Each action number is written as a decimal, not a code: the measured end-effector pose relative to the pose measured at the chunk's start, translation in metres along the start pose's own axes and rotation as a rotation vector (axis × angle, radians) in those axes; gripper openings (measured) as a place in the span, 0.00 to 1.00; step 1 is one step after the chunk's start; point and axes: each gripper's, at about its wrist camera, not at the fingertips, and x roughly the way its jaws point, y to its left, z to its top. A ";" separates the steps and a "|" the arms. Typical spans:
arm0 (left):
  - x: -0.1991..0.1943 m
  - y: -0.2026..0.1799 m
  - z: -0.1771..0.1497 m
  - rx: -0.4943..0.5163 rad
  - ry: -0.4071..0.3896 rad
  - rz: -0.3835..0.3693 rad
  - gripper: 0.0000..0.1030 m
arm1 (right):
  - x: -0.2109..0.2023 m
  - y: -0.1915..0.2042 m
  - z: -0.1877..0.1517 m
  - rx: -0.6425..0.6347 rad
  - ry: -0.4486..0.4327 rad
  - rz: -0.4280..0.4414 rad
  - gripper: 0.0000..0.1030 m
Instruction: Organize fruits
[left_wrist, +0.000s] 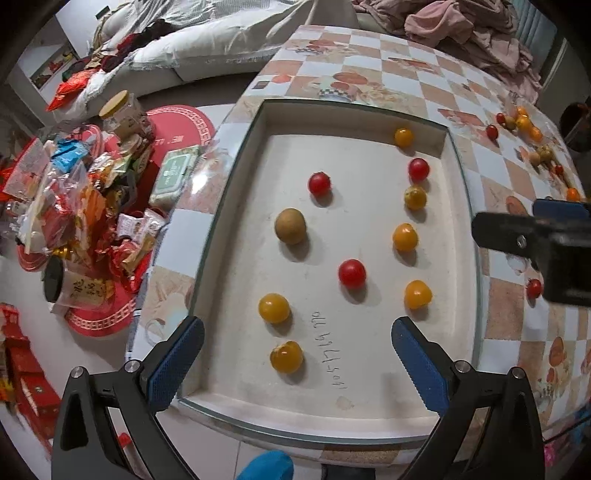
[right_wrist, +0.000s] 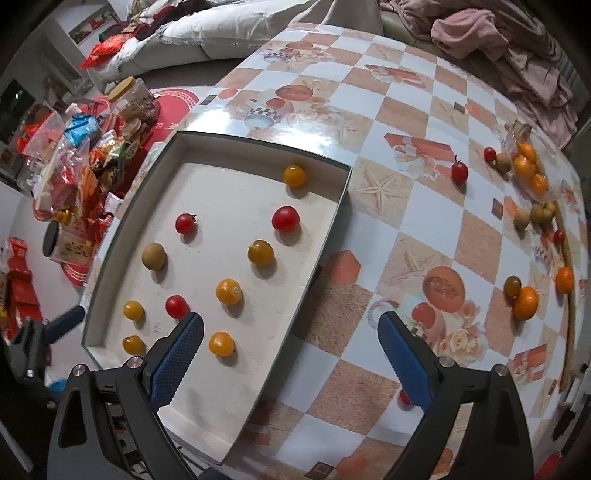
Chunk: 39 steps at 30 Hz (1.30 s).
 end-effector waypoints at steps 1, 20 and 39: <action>0.000 0.000 0.001 0.001 0.001 0.011 0.99 | 0.000 0.000 0.000 0.000 0.002 0.001 0.94; 0.007 -0.015 0.000 0.043 0.080 -0.048 0.99 | 0.006 0.003 -0.004 -0.007 0.025 -0.018 0.94; 0.004 -0.018 -0.002 0.064 0.056 -0.019 0.99 | 0.008 0.002 -0.006 -0.006 0.034 -0.021 0.94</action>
